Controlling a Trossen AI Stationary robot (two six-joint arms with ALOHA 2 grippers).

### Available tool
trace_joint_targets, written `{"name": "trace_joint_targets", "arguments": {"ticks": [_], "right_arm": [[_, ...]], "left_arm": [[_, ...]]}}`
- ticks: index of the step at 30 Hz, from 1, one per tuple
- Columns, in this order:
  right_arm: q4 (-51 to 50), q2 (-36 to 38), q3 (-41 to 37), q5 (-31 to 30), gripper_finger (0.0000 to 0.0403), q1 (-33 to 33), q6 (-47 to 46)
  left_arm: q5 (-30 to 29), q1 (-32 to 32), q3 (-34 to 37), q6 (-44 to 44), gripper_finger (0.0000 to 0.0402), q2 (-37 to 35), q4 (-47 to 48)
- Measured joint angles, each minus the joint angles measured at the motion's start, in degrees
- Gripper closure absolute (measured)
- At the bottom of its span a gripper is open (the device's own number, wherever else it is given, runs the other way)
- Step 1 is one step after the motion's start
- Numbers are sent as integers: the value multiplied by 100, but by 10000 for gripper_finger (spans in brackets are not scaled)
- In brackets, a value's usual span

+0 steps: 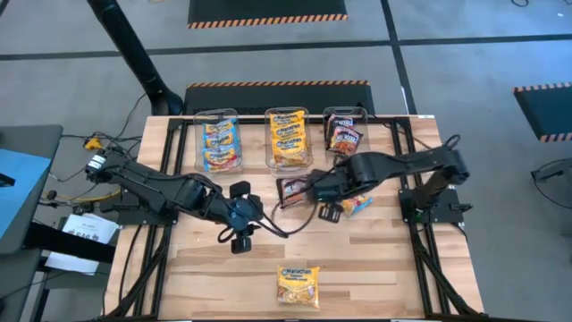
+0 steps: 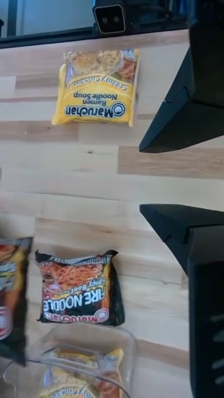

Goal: Sort Maruchan noodles
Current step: Put the black noodle pack into the right transparent bin

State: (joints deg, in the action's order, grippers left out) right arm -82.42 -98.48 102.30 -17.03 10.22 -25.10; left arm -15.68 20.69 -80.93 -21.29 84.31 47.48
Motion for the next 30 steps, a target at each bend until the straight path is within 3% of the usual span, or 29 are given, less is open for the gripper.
{"name": "trace_joint_targets", "arguments": {"ticks": [9,17,23,30], "right_arm": [[1605,2094,-2577,-448,401,-547,-537],[2559,3387,-4069,-1162,401,-1588,-148],[3244,3647,-4646,-1129,401,-2526,890],[3350,3164,-4668,-807,401,-3256,1739]], "left_arm": [[-18,-2,0,-1,271,-2,-21],[-122,-2,0,-1,271,-2,-44],[-120,-2,0,65,271,-2,-31],[-120,-2,0,69,271,-2,-22]]}}
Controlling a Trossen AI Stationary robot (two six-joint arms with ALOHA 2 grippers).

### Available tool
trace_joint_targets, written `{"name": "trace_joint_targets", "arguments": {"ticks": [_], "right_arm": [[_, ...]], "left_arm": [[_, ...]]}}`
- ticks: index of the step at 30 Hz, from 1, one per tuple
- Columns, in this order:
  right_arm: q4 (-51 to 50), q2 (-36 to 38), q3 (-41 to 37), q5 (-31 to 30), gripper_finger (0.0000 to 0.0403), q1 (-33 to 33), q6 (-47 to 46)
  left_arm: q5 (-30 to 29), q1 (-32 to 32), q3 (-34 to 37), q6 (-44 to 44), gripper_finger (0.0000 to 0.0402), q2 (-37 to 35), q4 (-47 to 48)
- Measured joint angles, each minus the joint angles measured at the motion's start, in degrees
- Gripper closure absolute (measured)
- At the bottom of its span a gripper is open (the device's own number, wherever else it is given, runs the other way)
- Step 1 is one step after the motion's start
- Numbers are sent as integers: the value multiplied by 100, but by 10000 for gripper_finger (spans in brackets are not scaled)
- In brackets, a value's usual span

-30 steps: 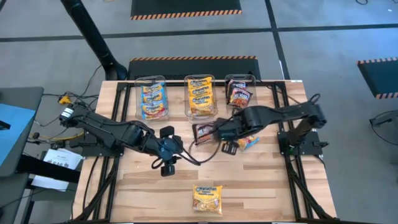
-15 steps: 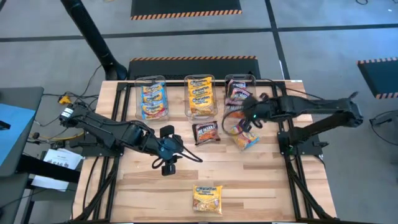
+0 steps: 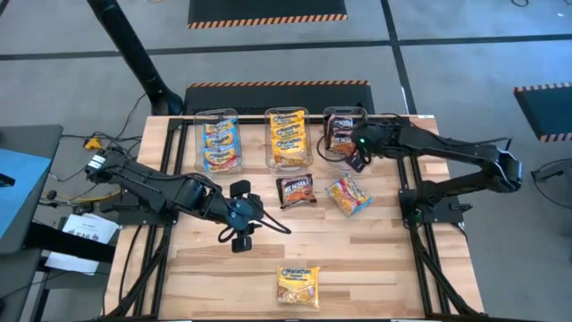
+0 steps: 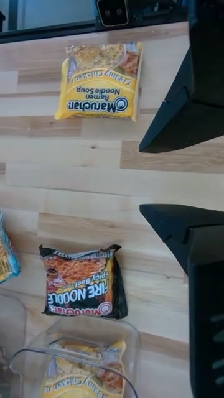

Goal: Sort Maruchan noodles
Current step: Put the black noodle pack into the right transparent bin

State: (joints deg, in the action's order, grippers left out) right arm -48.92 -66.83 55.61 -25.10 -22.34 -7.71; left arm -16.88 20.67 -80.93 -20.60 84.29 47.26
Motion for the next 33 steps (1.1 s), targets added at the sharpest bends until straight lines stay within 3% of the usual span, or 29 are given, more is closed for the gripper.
{"name": "trace_joint_targets", "arguments": {"ticks": [6,13,24,33], "right_arm": [[353,-501,0,489,401,-309,330],[482,-1057,0,593,390,-377,306],[397,-1535,0,566,314,-529,35],[190,-1152,0,568,256,-602,-129]], "left_arm": [[0,0,0,180,271,0,0],[-2,0,0,236,271,0,2],[-2,-1,0,237,272,0,93],[-2,-2,0,257,272,0,141]]}}
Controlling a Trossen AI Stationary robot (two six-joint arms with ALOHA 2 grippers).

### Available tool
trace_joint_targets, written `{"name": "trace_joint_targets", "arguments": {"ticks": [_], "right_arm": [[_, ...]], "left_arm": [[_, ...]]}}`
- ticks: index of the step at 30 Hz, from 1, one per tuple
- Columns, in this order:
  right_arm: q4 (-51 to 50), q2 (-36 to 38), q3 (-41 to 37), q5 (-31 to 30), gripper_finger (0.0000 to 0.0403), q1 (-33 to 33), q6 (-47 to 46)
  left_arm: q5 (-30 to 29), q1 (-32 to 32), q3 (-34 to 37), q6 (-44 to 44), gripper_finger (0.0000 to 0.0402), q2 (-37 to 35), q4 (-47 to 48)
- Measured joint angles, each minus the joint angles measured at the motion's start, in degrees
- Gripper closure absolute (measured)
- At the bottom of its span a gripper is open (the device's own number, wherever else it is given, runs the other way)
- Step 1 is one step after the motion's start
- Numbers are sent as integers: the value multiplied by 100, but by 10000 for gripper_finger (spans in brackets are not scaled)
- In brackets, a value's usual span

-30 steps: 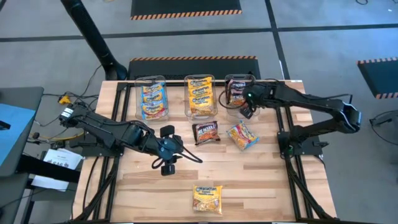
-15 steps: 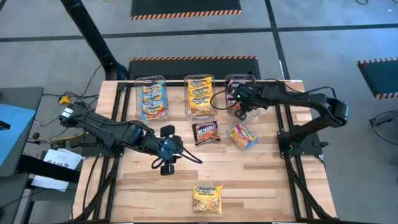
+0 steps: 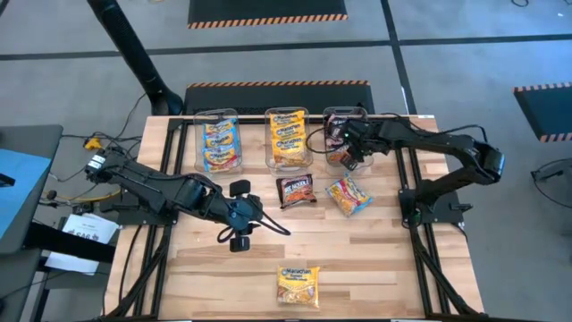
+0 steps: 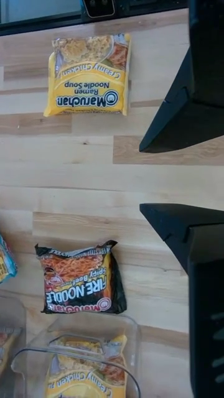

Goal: Sort Maruchan noodles
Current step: Put the black noodle pack into the right transparent bin

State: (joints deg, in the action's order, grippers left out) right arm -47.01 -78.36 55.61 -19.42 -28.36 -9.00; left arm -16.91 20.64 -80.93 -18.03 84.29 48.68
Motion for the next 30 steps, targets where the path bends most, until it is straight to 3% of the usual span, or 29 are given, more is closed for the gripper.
{"name": "trace_joint_targets", "arguments": {"ticks": [7,16,24,30], "right_arm": [[-91,399,0,185,236,2,-163],[106,395,2,2447,241,-159,-397],[-15,-250,2,3078,254,-720,-875],[-136,-747,4,3101,264,-815,-946]], "left_arm": [[0,0,2,16,272,0,-3],[0,1,2,1,272,0,-8],[-37,0,2,40,272,0,-11],[-44,-8,2,242,272,0,-10]]}}
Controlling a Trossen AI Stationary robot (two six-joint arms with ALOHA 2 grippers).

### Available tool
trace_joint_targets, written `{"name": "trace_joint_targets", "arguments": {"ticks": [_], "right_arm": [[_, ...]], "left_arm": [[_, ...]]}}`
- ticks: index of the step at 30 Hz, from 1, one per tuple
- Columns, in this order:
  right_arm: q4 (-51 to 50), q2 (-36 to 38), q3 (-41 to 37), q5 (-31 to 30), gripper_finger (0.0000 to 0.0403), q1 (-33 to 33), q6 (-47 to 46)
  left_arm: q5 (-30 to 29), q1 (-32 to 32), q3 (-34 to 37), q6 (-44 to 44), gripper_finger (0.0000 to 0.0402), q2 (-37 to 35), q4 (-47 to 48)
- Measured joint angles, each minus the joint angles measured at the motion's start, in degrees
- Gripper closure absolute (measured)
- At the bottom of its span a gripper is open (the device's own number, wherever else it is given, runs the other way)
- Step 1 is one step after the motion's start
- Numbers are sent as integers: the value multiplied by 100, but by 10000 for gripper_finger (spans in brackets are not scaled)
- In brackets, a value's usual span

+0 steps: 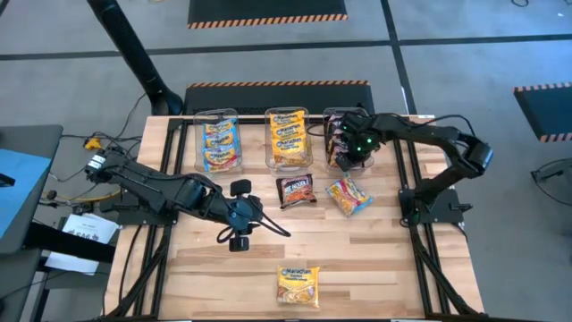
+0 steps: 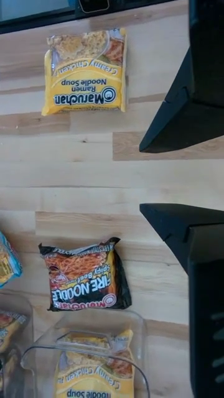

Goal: Sort Maruchan noodles
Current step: Put the black noodle pack into the right transparent bin

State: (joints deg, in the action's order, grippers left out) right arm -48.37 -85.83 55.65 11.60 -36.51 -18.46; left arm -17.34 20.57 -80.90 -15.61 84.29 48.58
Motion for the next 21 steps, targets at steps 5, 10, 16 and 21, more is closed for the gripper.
{"name": "trace_joint_targets", "arguments": {"ticks": [5,10,16,21], "right_arm": [[-24,-408,111,-115,271,-71,74],[-32,-817,461,-392,277,-126,75],[-120,-1298,982,-808,283,-123,119],[-200,-1479,1333,-1136,285,-136,190]], "left_arm": [[-71,-21,0,10,272,2,-2],[-103,-21,0,36,272,2,0],[-107,-21,0,38,272,2,2],[-109,-21,0,39,272,2,4]]}}
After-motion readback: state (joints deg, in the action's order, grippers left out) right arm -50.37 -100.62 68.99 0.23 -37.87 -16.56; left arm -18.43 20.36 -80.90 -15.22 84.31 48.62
